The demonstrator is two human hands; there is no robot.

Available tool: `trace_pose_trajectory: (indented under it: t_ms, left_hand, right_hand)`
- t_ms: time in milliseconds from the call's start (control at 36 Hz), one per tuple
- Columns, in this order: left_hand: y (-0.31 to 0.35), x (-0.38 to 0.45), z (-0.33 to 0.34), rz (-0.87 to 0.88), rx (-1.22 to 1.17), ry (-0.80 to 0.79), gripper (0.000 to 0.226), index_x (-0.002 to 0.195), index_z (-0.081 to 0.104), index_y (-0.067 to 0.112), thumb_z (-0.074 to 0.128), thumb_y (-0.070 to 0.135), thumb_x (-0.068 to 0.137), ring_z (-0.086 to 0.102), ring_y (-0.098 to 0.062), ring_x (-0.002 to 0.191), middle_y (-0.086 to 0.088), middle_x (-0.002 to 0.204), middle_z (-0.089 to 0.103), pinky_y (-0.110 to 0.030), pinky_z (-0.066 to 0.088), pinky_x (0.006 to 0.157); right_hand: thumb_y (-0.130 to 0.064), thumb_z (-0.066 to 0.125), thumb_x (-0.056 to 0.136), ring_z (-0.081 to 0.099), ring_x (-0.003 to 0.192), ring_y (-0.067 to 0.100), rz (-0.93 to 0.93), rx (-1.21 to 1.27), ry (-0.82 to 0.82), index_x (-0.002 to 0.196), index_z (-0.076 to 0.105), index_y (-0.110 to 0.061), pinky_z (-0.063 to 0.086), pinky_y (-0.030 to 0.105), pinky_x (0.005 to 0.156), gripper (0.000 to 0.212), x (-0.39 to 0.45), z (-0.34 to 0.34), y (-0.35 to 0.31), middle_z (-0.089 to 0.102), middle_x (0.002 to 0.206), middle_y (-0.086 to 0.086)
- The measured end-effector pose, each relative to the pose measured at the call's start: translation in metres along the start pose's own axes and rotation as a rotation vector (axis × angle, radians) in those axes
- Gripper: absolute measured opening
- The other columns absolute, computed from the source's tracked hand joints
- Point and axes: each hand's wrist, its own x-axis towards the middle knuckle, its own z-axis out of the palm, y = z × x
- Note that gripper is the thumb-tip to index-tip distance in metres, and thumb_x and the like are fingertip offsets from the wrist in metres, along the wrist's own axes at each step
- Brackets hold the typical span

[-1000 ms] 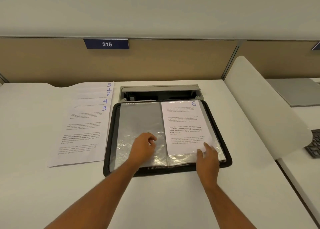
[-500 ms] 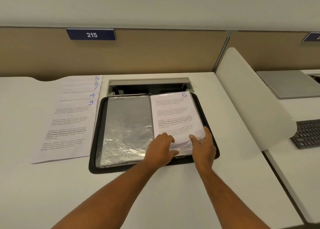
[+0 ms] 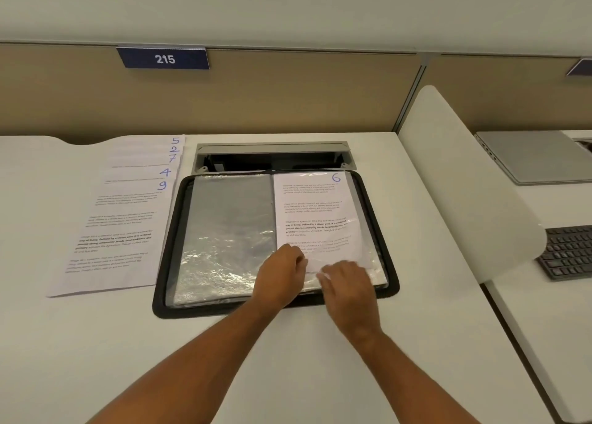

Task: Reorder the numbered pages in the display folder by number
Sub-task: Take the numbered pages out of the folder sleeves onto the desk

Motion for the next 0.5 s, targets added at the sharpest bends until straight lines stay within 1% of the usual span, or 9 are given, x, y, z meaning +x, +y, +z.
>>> trace_pose_trajectory:
  t_ms: [56, 83, 139, 167, 250, 306, 361, 417, 500]
  left_hand:
    - [0.0, -0.001, 0.0, 0.001, -0.003, 0.003, 0.016, 0.085, 0.057, 0.02, 0.057, 0.026, 0.1, 0.058, -0.012, 0.073, 0.004, 0.09, 0.063, -0.031, 0.053, 0.068]
    - [0.0, -0.001, 0.0, 0.0, -0.001, -0.003, 0.016, 0.085, 0.057, 0.021, 0.056, 0.027, 0.1, 0.058, -0.011, 0.074, 0.005, 0.09, 0.063, -0.03, 0.054, 0.068]
    - [0.0, -0.002, 0.0, -0.007, -0.001, -0.019, 0.017, 0.084, 0.057, 0.022, 0.055, 0.03, 0.099, 0.058, -0.009, 0.074, 0.008, 0.09, 0.063, -0.031, 0.055, 0.068]
    - [-0.001, -0.003, 0.0, -0.009, -0.005, -0.027, 0.017, 0.085, 0.058, 0.023, 0.055, 0.032, 0.099, 0.058, -0.008, 0.075, 0.008, 0.09, 0.062, -0.031, 0.055, 0.069]
    - [-0.004, -0.008, -0.001, -0.011, -0.021, -0.038, 0.019, 0.091, 0.06, 0.027, 0.055, 0.043, 0.098, 0.057, -0.005, 0.08, 0.012, 0.093, 0.061, -0.026, 0.052, 0.07]
    - [-0.008, -0.011, -0.002, -0.021, -0.034, -0.039, 0.023, 0.094, 0.061, 0.028, 0.055, 0.049, 0.097, 0.057, -0.004, 0.082, 0.014, 0.094, 0.06, -0.023, 0.052, 0.071]
    - [-0.012, -0.014, -0.002, -0.037, -0.041, -0.04, 0.021, 0.095, 0.061, 0.027, 0.057, 0.048, 0.097, 0.057, -0.004, 0.083, 0.014, 0.094, 0.059, -0.023, 0.052, 0.072]
    - [-0.014, -0.018, -0.003, -0.064, -0.04, -0.038, 0.018, 0.094, 0.061, 0.026, 0.058, 0.043, 0.098, 0.058, -0.003, 0.082, 0.013, 0.095, 0.059, -0.024, 0.053, 0.074]
    - [-0.016, -0.024, -0.004, -0.098, -0.035, -0.034, 0.019, 0.094, 0.061, 0.024, 0.056, 0.042, 0.1, 0.059, -0.004, 0.082, 0.01, 0.095, 0.06, -0.024, 0.055, 0.074]
  right_hand:
    - [-0.022, 0.06, 0.102, 0.06, 0.08, 0.02, -0.105, 0.033, -0.132, 0.097, 0.071, -0.01, 0.056, 0.036, 0.071, 0.016, -0.005, 0.011, -0.004, 0.067, 0.088, 0.005]
    - [-0.024, 0.057, 0.104, 0.062, 0.085, 0.019, -0.092, 0.062, -0.201, 0.104, 0.071, -0.011, 0.057, 0.036, 0.075, 0.019, -0.007, 0.018, -0.006, 0.069, 0.094, 0.004]
    - [-0.031, 0.048, 0.108, 0.062, 0.114, 0.02, -0.007, 0.112, -0.338, 0.129, 0.065, -0.013, 0.054, 0.038, 0.098, 0.032, -0.011, 0.029, -0.009, 0.068, 0.122, 0.005]
    - [-0.035, 0.042, 0.109, 0.055, 0.131, 0.02, 0.035, 0.121, -0.4, 0.14, 0.057, -0.014, 0.046, 0.039, 0.11, 0.041, -0.013, 0.034, -0.009, 0.062, 0.136, 0.004]
    - [-0.042, 0.03, 0.109, 0.032, 0.151, 0.021, 0.094, 0.083, -0.534, 0.154, 0.042, -0.014, 0.027, 0.041, 0.125, 0.054, -0.015, 0.041, -0.007, 0.046, 0.157, 0.006]
    - [-0.04, 0.037, 0.108, 0.033, 0.151, 0.026, 0.099, 0.047, -0.552, 0.156, 0.039, -0.013, 0.022, 0.039, 0.125, 0.056, -0.018, 0.042, -0.004, 0.04, 0.16, 0.01]
    - [-0.033, 0.056, 0.103, 0.046, 0.143, 0.029, 0.07, 0.0, -0.529, 0.15, 0.049, -0.012, 0.03, 0.039, 0.118, 0.053, -0.02, 0.044, -0.001, 0.049, 0.154, 0.012]
    - [-0.025, 0.074, 0.092, 0.058, 0.132, 0.028, 0.009, -0.022, -0.503, 0.136, 0.064, -0.011, 0.039, 0.039, 0.113, 0.047, -0.022, 0.043, 0.002, 0.062, 0.141, 0.012]
    - [-0.02, 0.084, 0.084, 0.069, 0.109, 0.022, -0.067, -0.007, -0.423, 0.117, 0.073, -0.012, 0.053, 0.034, 0.1, 0.036, -0.023, 0.037, 0.005, 0.073, 0.116, 0.007]
